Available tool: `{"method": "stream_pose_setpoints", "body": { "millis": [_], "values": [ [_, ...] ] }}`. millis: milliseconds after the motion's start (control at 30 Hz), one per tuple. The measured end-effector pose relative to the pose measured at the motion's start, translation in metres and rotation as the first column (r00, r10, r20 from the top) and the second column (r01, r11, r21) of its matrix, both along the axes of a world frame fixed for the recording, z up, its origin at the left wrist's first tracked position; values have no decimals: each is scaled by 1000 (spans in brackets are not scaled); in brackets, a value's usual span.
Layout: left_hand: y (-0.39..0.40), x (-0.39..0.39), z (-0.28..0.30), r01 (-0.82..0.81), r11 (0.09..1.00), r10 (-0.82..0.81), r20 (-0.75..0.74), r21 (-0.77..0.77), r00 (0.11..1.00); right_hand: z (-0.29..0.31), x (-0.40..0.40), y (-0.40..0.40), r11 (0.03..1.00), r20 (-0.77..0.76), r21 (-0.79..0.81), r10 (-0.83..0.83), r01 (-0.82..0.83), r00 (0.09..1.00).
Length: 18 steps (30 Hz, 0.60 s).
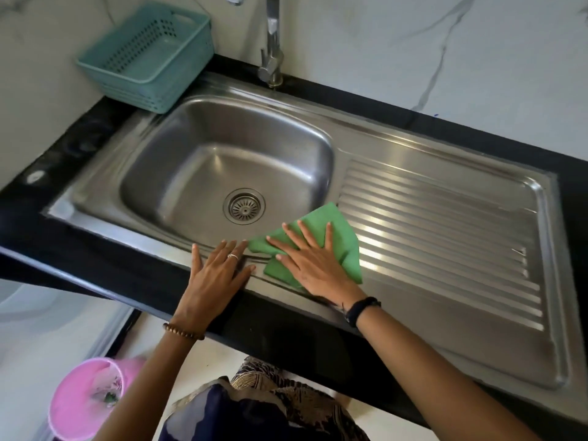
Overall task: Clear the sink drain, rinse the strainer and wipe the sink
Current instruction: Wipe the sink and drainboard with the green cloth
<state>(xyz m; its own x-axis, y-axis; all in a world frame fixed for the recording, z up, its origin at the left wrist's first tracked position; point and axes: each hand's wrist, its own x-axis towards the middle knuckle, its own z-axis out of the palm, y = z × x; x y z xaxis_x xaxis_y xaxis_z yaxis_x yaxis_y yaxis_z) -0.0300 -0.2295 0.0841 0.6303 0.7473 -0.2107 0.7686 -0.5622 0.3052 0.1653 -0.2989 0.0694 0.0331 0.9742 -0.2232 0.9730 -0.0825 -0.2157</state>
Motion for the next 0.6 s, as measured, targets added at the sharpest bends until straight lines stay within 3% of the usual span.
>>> {"method": "stream_pose_setpoints", "body": {
  "millis": [167,400,600],
  "values": [
    [17,-21,3,12,1000,-12,-8,-8,1000,4,-7,-5,1000,-6,-12,26,-26,1000],
    [23,-59,4,10,999,-9,-22,45,1000,14,-5,-75,996,-224,-52,-77,67,972],
    [20,-67,6,22,996,-28,73,86,997,17,-11,-87,993,-214,-66,-115,103,970]
  ]
}}
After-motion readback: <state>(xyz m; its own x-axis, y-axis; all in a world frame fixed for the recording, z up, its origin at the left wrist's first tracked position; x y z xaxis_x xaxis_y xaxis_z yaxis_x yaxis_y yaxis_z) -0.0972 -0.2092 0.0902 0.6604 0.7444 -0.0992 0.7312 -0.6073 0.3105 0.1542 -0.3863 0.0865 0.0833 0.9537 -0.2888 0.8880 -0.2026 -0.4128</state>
